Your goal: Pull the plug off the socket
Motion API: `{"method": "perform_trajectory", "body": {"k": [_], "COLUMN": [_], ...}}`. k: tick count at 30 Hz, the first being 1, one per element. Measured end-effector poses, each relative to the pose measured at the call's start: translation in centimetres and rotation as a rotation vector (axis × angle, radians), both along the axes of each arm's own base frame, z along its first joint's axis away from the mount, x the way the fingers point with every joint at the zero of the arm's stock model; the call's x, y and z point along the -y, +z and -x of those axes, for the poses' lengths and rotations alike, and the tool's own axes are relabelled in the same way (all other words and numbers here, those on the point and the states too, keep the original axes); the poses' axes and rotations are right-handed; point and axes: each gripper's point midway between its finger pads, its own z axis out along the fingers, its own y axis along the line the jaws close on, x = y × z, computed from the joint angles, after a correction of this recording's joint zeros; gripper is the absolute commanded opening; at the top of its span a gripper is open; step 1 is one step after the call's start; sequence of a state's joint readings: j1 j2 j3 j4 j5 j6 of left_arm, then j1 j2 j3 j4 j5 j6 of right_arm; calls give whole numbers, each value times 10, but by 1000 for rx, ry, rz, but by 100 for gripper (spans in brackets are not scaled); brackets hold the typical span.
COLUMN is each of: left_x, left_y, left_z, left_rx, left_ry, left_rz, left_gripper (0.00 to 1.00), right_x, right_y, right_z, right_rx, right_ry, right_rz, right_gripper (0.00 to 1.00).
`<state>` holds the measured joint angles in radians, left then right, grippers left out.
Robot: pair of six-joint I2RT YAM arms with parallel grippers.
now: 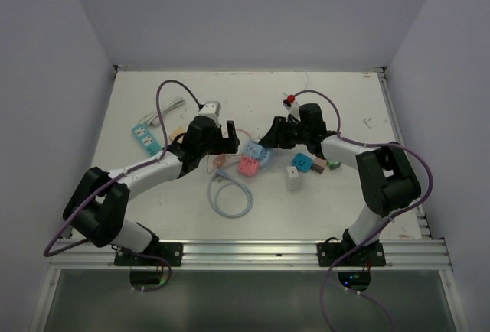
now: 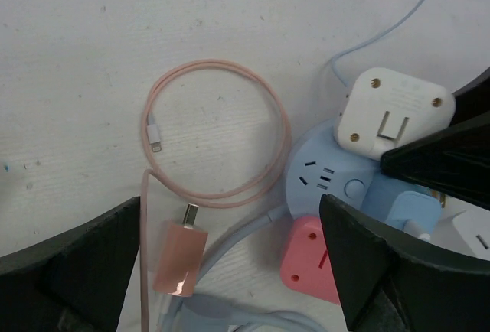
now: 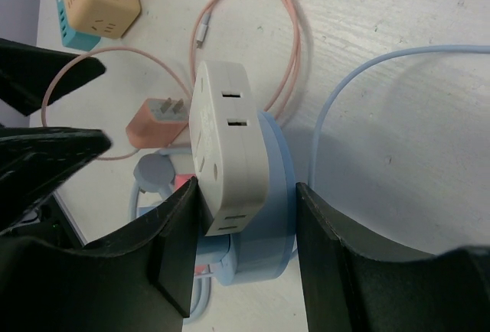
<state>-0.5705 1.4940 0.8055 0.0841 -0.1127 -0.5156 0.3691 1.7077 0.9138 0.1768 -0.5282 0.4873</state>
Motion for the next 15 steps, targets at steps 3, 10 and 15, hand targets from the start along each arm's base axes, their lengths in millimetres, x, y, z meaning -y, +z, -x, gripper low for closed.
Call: {"method": "perform_trajectory", "body": {"k": [3,10,15], "left_x": [4,38,60], "left_y": [28,72,73], "left_z": [3,25,31], "left_rx": [57,147,142], "left_ry": [-14,-114,-167], "left_rz": [38,99,92], "left_gripper": [99,95,91], "right_x": [2,3,2], "right_y": [-1,-1,1], "right_z": [-2,1,2], "right_rx": [6,14,32], "right_ry": [-9,-14,-11], "right_rz": [13,44,61], "right_gripper": [0,0,0]}}
